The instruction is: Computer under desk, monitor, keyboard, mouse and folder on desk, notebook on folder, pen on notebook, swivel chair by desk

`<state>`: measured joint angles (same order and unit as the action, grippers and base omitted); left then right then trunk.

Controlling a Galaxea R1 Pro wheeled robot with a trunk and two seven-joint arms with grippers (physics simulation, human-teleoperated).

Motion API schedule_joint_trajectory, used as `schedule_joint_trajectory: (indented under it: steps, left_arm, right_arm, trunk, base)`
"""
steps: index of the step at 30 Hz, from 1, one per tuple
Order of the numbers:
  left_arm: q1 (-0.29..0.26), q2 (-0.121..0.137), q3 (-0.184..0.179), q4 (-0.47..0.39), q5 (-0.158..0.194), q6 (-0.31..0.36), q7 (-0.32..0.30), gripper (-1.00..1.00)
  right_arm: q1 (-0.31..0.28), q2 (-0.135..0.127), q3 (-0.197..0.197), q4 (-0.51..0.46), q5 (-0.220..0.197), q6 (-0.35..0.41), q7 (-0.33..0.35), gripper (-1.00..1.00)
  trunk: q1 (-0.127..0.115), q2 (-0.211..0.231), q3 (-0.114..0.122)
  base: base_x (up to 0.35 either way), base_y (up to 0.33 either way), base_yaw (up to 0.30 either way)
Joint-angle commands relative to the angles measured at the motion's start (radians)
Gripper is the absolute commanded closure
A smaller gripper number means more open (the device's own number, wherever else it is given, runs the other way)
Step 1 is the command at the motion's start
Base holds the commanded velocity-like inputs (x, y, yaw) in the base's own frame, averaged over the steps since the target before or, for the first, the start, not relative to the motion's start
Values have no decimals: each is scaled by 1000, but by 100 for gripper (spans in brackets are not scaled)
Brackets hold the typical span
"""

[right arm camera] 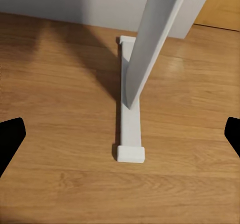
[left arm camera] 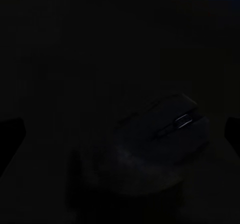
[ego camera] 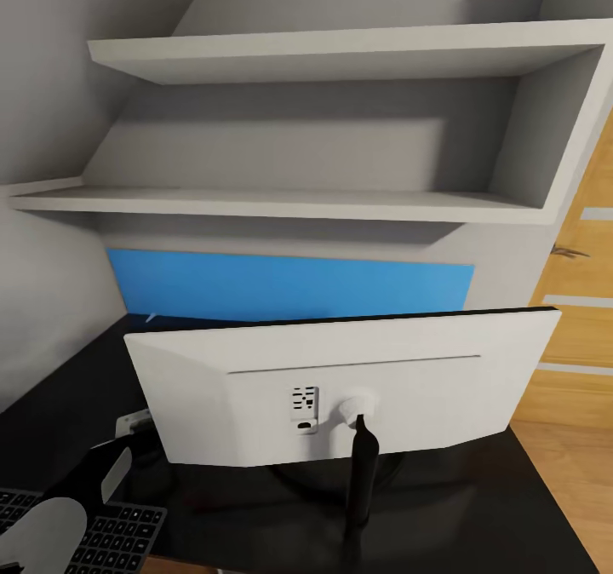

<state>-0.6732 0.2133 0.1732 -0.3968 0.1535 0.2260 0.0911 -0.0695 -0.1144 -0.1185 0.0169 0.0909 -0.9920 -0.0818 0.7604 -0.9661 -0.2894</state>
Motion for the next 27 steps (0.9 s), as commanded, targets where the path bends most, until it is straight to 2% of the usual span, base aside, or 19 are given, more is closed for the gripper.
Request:
schedule_joint_trajectory:
  steps: [1,15,27]
  left_arm:
    - [0,0,0,-2,11,6,4,-100]
    - [0,1,0,-2,10,4,0,-100]
    - [0,3,0,-2,10,5,1,-100]
  right_arm:
    - [-1,0,-4,2,10,-3,-7,-100]
    - [-1,-2,-4,2,10,2,-8,-100]
    - [-1,-2,-4,2,10,1,-8,-100]
  trunk:
    - [0,-1,-1]
    - [0,-1,-1]
    - [0,-1,-1]
  base:
    - [0,0,0]
    - [72,38,0]
    - [8,5,0]
